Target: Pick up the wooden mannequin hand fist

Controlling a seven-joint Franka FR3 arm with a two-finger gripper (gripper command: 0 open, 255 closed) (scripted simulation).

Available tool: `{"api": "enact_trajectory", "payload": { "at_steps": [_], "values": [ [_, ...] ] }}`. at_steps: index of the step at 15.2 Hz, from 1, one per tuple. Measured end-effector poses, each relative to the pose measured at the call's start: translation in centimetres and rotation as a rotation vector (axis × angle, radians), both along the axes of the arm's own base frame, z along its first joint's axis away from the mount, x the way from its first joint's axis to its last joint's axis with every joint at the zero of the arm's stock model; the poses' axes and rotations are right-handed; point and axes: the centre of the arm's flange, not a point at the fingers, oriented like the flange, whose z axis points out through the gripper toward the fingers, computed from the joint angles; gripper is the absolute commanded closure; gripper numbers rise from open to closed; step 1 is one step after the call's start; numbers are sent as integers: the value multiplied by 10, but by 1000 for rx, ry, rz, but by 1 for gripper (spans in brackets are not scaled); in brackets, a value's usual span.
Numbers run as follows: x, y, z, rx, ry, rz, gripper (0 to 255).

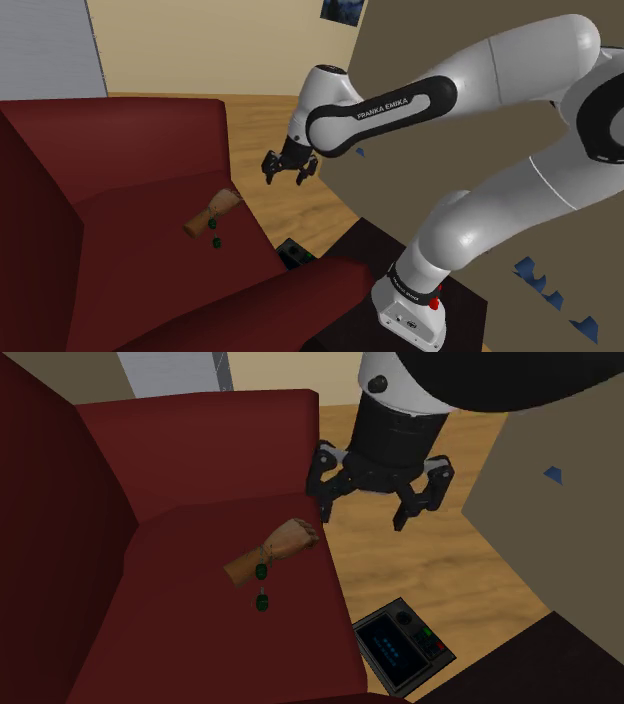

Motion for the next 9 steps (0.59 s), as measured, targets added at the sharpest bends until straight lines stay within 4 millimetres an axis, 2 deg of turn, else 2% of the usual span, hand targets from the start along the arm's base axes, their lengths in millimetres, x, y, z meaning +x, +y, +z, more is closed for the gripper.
{"api": "enact_trajectory", "payload": {
  "at_steps": [9],
  "values": [
    [67, 37, -84, 58, -44, -214, 0]
  ]
}}
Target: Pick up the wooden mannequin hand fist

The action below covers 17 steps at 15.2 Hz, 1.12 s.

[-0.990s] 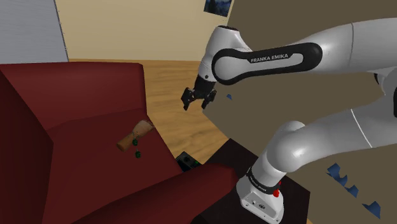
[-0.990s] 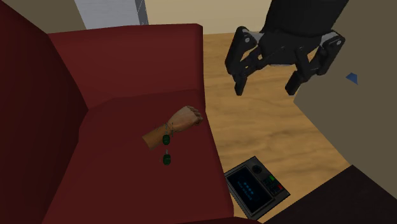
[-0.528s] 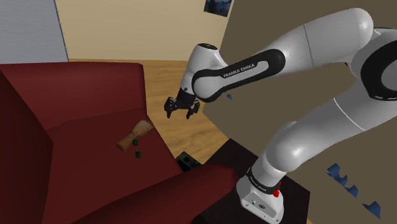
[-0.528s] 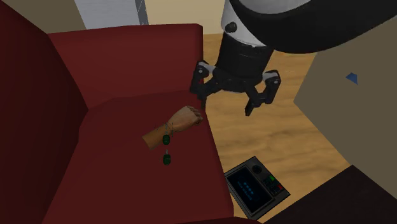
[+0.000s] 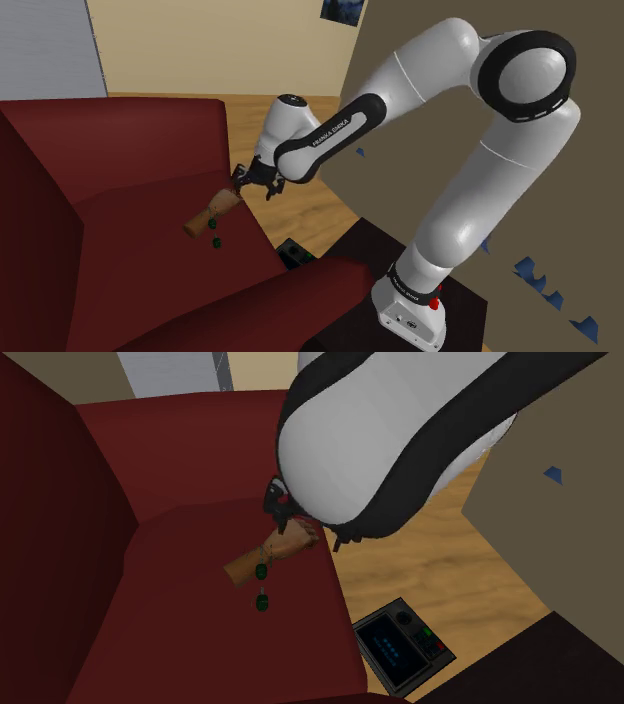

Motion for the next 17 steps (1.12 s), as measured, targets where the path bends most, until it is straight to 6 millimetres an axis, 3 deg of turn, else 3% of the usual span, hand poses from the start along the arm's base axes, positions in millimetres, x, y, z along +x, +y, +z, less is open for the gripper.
{"api": "enact_trajectory", "payload": {
  "at_steps": [14, 17],
  "values": [
    [124, 48, -112, 96, -68, -336, 0],
    [133, 47, -131, 101, -73, -359, 0]
  ]
}}
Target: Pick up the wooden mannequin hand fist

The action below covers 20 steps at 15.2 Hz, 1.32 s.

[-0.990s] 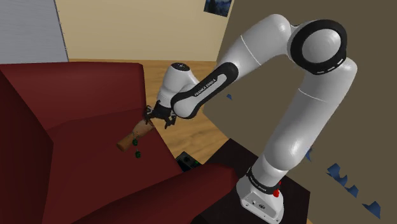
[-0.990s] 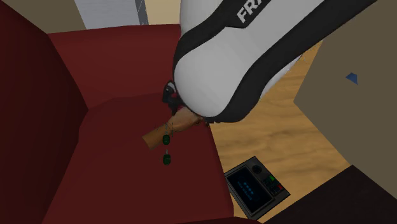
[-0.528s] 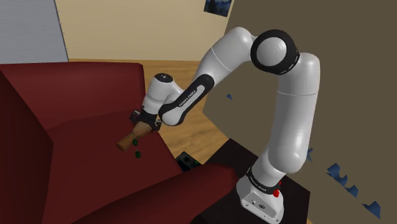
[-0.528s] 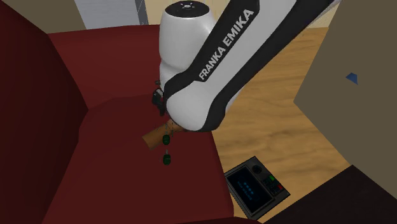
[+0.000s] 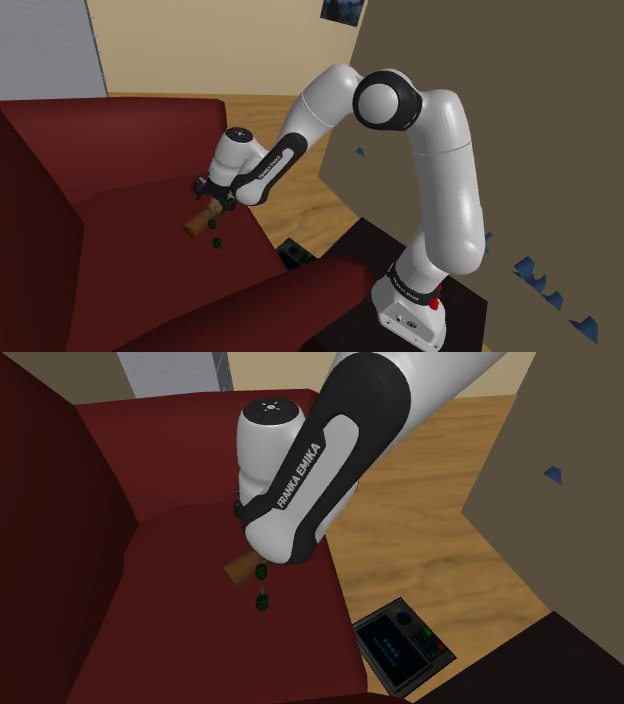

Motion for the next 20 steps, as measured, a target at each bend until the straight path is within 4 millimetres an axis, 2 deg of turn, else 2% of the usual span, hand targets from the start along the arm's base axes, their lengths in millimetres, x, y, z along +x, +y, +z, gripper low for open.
{"api": "enact_trajectory", "payload": {
  "at_steps": [6, 7, 17, 20],
  "values": [
    [1, 1, -32, 1, -1, -3, 0],
    [1, 1, -34, 1, -1, -3, 255],
    [1, 1, -34, 1, -2, -3, 255],
    [1, 0, -24, 0, 0, -4, 255]
  ]
}}
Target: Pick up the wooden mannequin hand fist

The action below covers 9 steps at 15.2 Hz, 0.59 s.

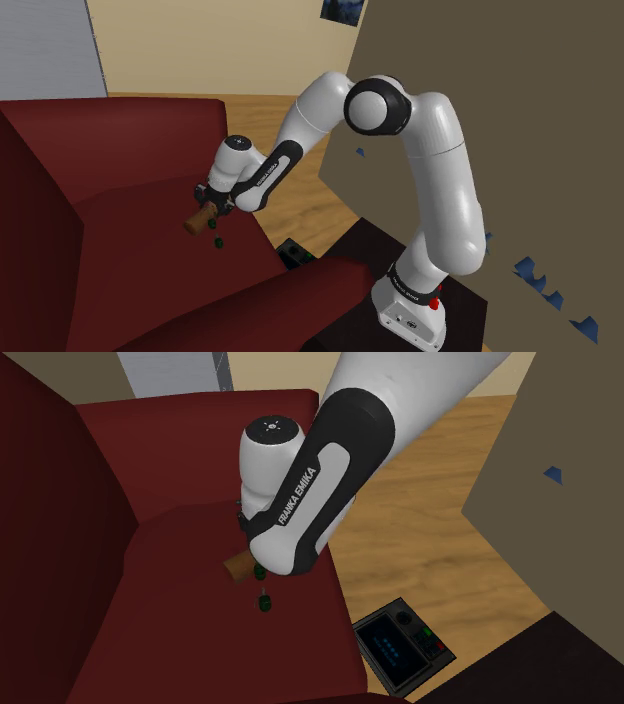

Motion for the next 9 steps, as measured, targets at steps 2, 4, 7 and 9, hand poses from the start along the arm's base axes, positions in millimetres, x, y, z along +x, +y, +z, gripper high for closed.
{"api": "enact_trajectory", "payload": {
  "at_steps": [2, 4, 7, 9],
  "values": [
    [0, 0, 10, 0, 0, 0, 255],
    [0, 1, 21, 0, 0, 0, 255],
    [-1, 0, 37, 0, 0, 0, 255],
    [0, 0, 47, 0, 0, 0, 255]
  ]
}}
